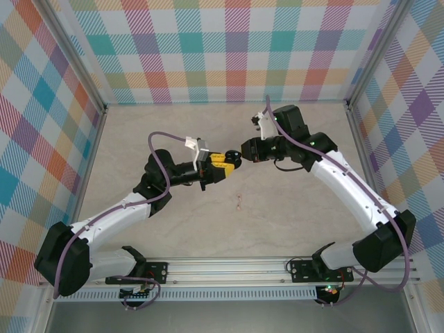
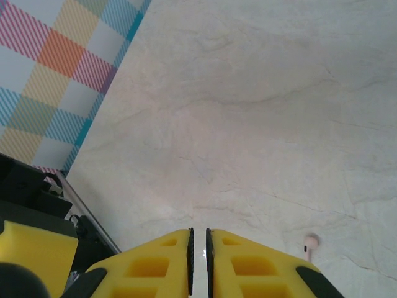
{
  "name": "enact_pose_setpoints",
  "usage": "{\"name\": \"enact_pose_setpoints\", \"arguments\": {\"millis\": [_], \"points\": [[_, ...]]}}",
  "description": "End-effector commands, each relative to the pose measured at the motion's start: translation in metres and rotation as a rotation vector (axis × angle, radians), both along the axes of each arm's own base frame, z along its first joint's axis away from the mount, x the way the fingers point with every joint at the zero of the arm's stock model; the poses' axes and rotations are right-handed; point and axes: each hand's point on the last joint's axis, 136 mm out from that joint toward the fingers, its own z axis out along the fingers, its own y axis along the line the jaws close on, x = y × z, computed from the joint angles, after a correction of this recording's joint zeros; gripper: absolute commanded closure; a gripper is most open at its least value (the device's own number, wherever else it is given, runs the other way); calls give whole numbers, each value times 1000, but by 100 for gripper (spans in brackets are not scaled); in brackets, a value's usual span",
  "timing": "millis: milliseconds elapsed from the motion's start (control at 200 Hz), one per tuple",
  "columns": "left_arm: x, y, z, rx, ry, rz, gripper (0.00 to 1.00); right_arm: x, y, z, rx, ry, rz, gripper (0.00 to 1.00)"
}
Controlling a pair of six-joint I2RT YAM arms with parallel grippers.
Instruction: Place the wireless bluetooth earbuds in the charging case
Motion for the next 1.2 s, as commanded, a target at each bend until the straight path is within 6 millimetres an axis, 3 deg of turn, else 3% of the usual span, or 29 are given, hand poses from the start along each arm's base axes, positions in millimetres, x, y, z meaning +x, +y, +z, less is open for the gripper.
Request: {"name": "enact_pose_setpoints", "arguments": {"millis": [0,315,550,1195], "points": [[-10,-1,30,-66,-67,-43,83,-2,11,-1,40,-1,71,83],[-6,-5,26,-72,-32,-58,83,-14,23,13,128,-9,164,83],[3,-9,11,-58,28,-46,83,-21,21,27,167,-68,180,83],[18,-16,-21,5,150,-16,82,-25,13,35,171,-152,160,83]]}}
